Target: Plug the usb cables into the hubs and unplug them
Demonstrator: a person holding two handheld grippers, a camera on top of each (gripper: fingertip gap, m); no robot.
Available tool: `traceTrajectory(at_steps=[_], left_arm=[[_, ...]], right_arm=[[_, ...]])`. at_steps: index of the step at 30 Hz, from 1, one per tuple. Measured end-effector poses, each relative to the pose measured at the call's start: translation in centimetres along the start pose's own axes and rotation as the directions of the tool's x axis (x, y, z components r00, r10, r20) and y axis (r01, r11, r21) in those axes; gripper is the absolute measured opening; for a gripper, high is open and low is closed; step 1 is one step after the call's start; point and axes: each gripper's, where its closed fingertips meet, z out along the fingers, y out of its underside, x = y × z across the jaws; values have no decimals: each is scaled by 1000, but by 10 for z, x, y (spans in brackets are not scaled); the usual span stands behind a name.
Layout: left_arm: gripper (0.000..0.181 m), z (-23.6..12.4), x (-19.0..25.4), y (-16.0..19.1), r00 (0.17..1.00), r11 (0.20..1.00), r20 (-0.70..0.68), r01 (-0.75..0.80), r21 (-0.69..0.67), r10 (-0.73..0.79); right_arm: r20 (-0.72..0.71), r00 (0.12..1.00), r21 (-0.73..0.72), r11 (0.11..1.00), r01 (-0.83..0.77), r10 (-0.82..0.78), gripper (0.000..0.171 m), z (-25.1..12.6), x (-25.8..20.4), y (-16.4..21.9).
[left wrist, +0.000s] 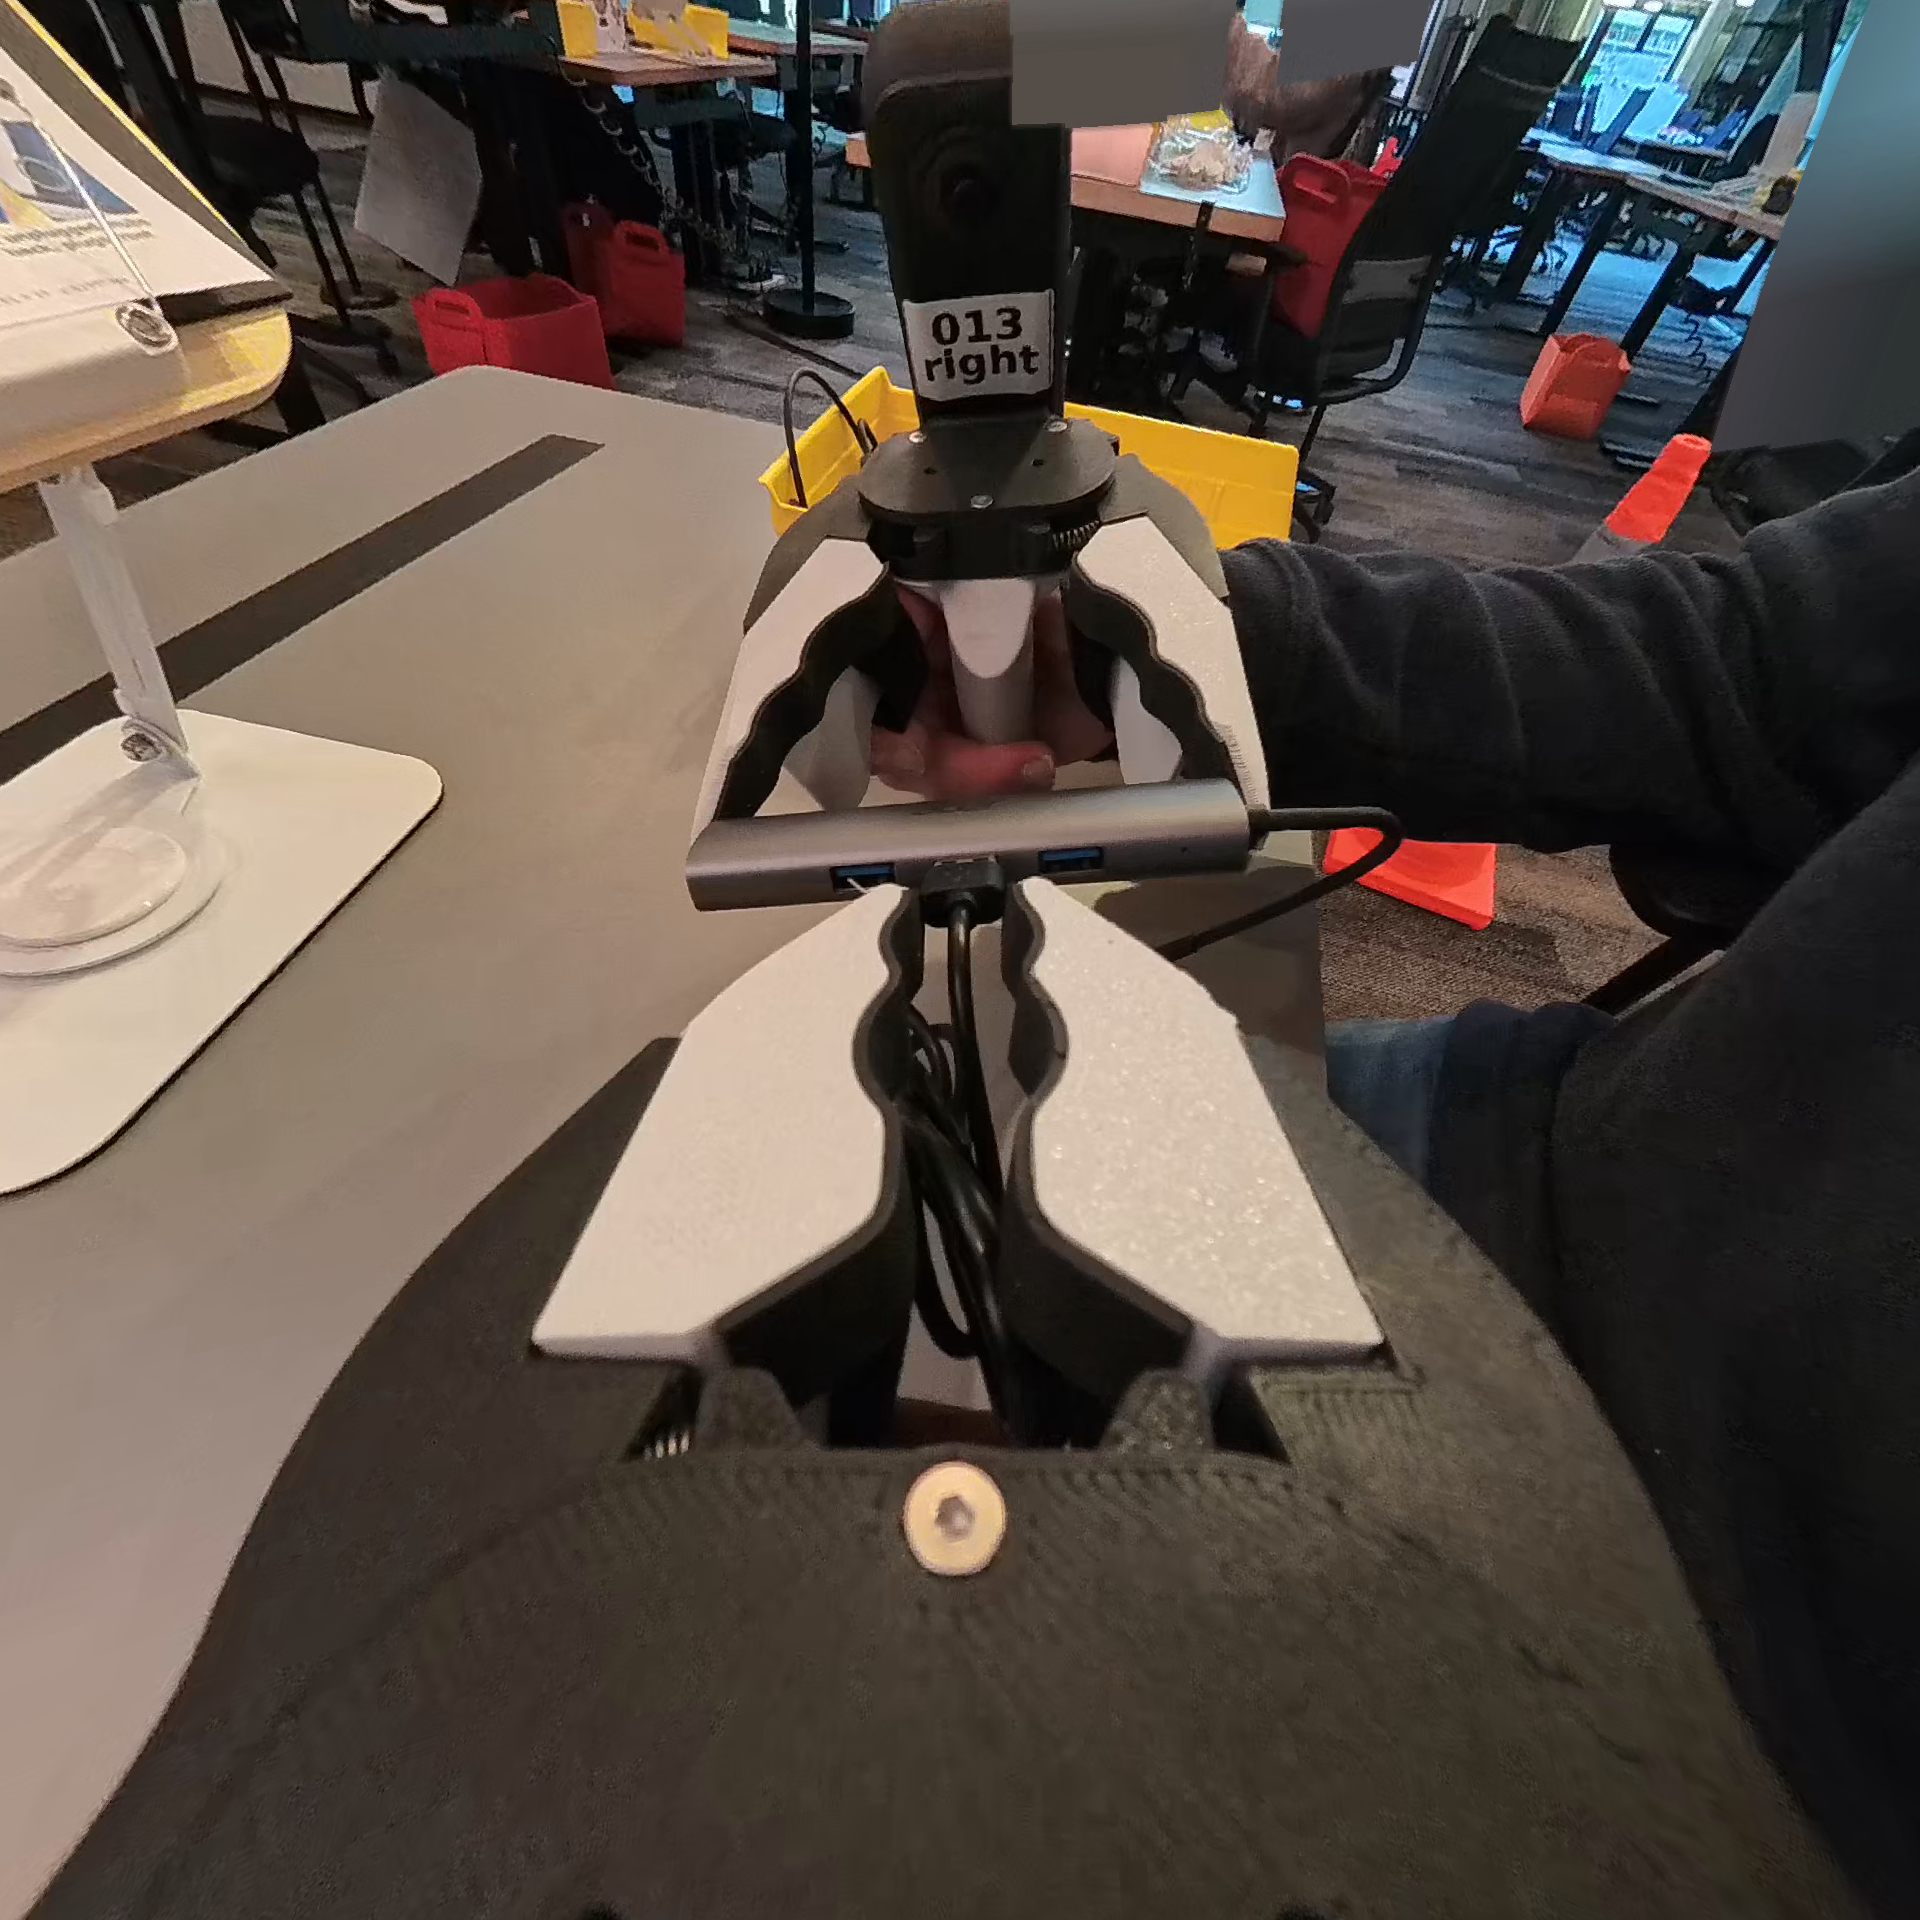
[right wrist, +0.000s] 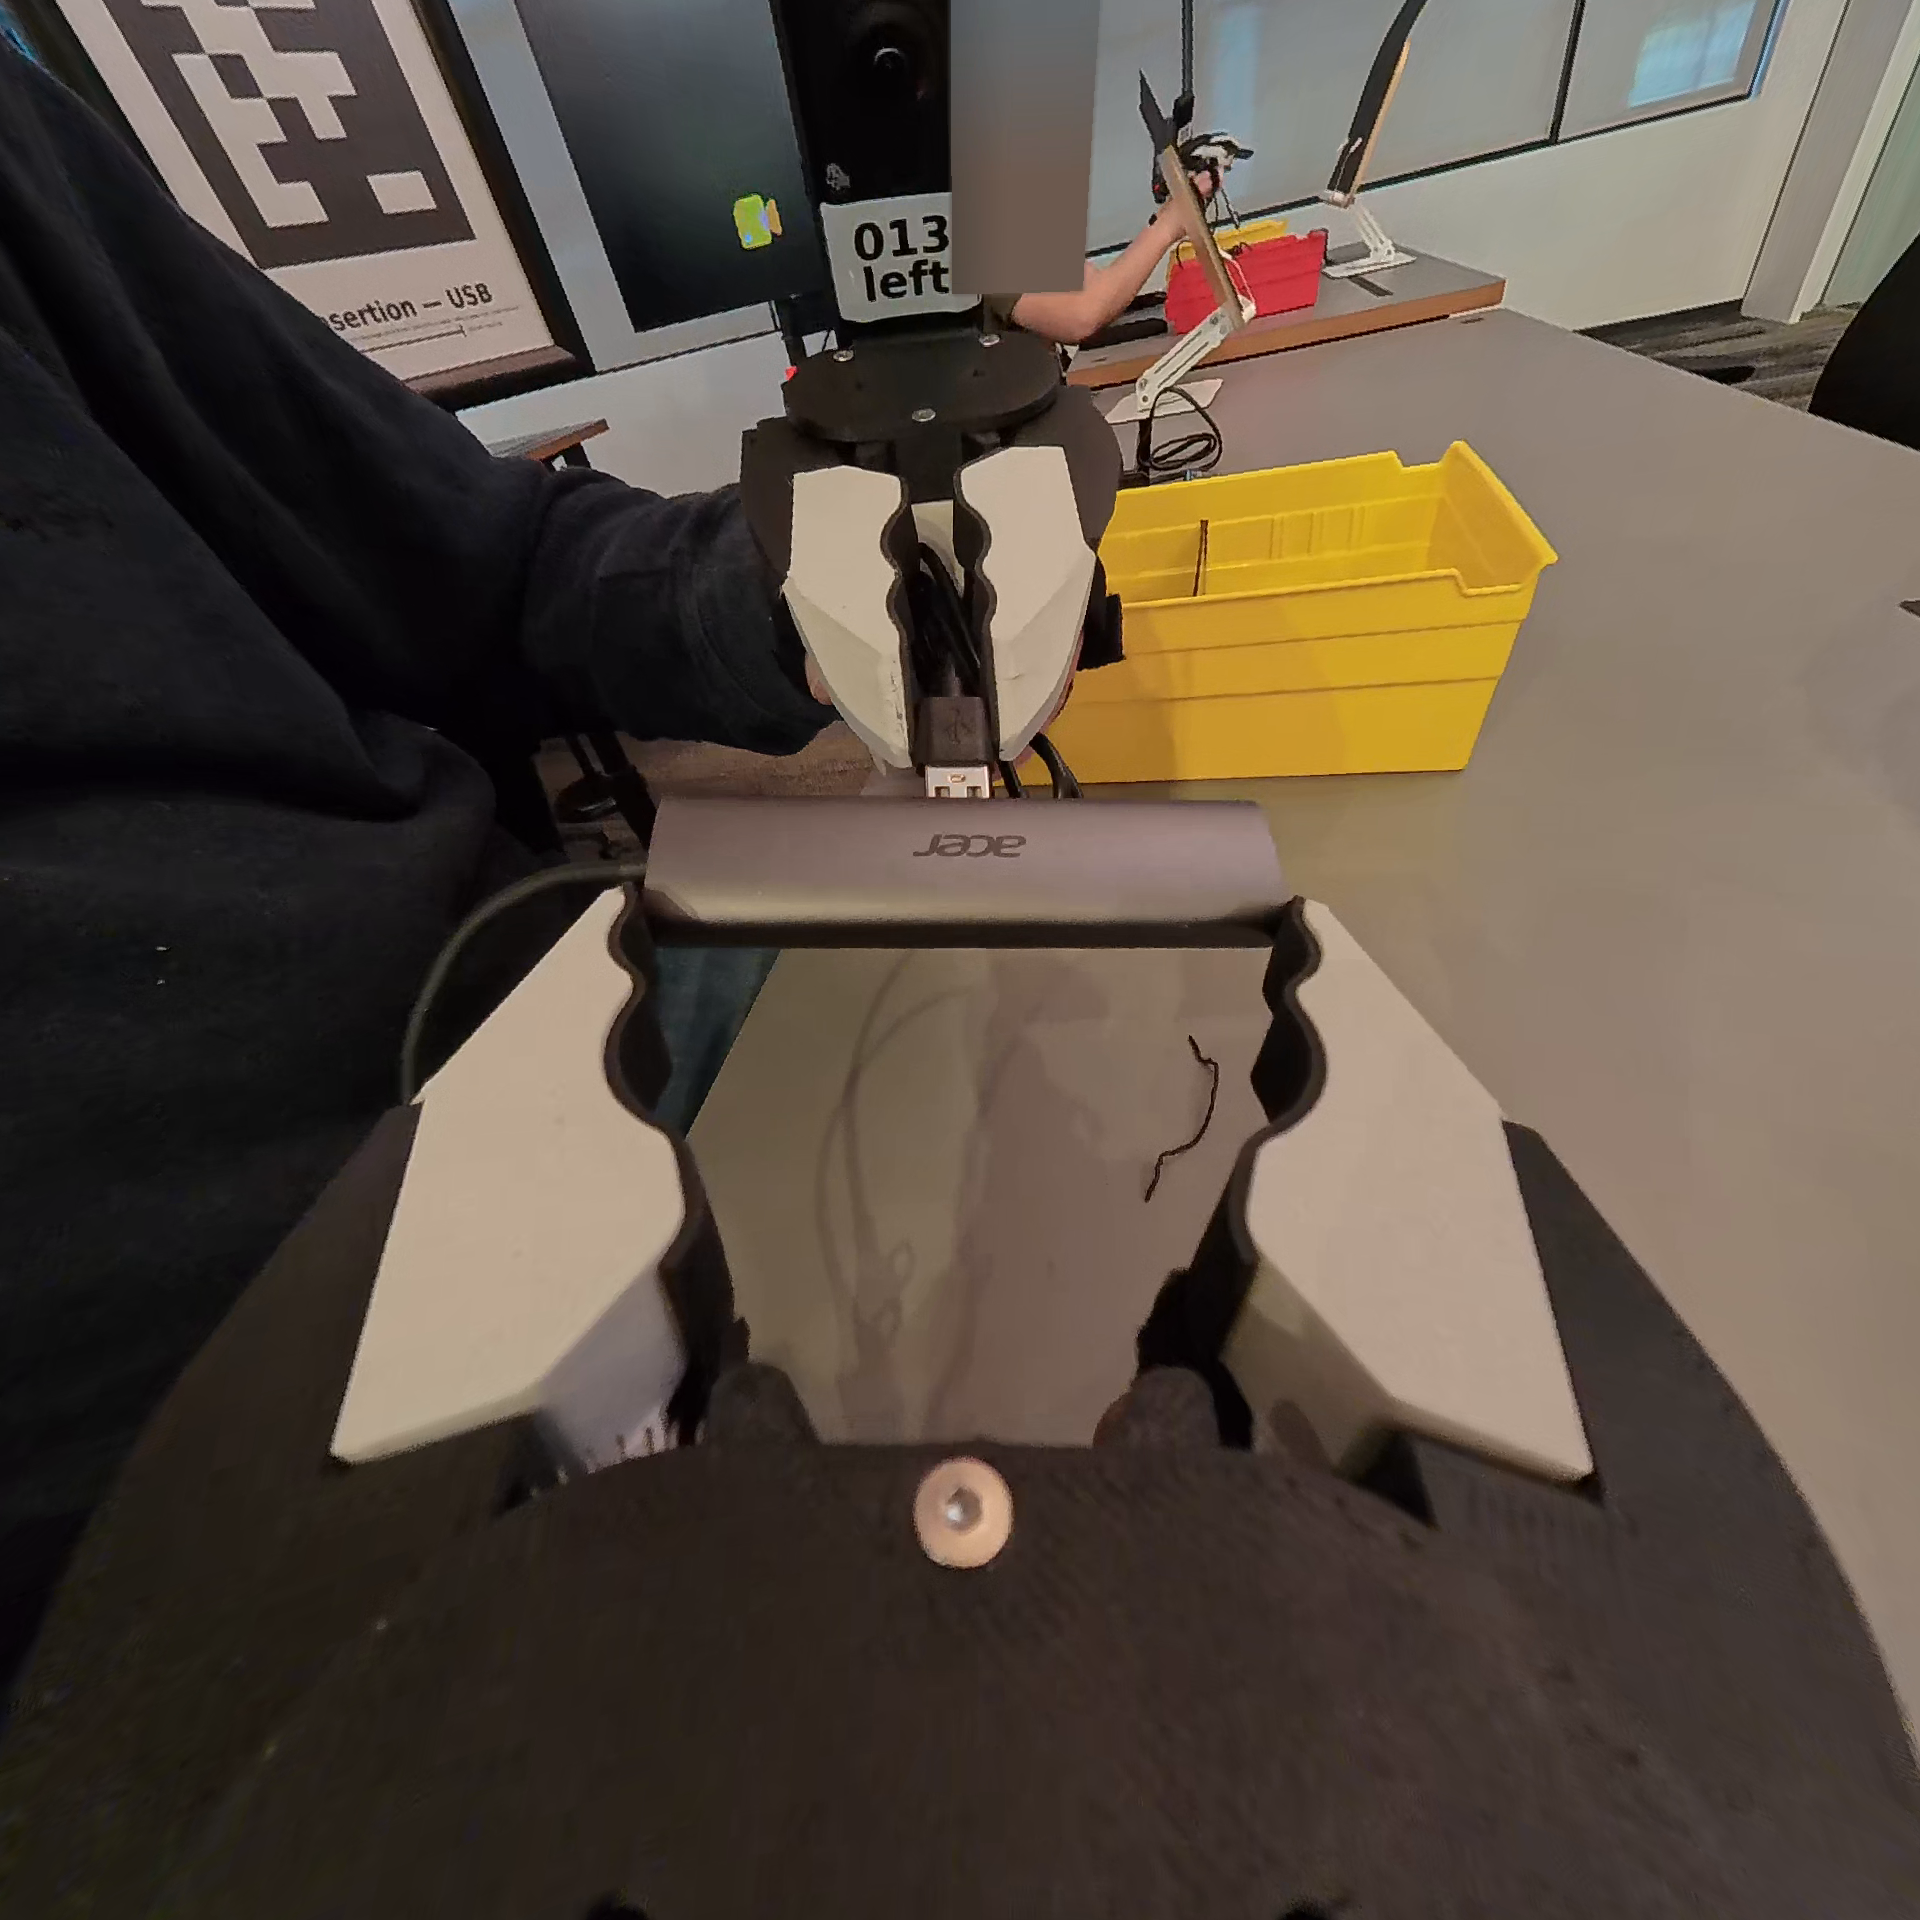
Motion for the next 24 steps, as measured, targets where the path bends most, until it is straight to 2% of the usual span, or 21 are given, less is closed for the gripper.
traceTrajectory(at_steps=[10, 19, 24], left_arm=[[15, -3, 3, -13, 999, 993, -25, 39, 115, -37], [15, -1, 3, -11, 1000, 994, -4, 15, 108, -14], [15, 0, 3, -7, 1000, 998, 14, -7, 66, 7]], right_arm=[[39, 999, 137, 990, -23, 18, 115, -3, -4, -16], [31, 999, 125, 992, -19, 15, 114, -4, -4, -16], [10, 1000, 73, 997, 4, -5, 114, -4, -4, -12]])
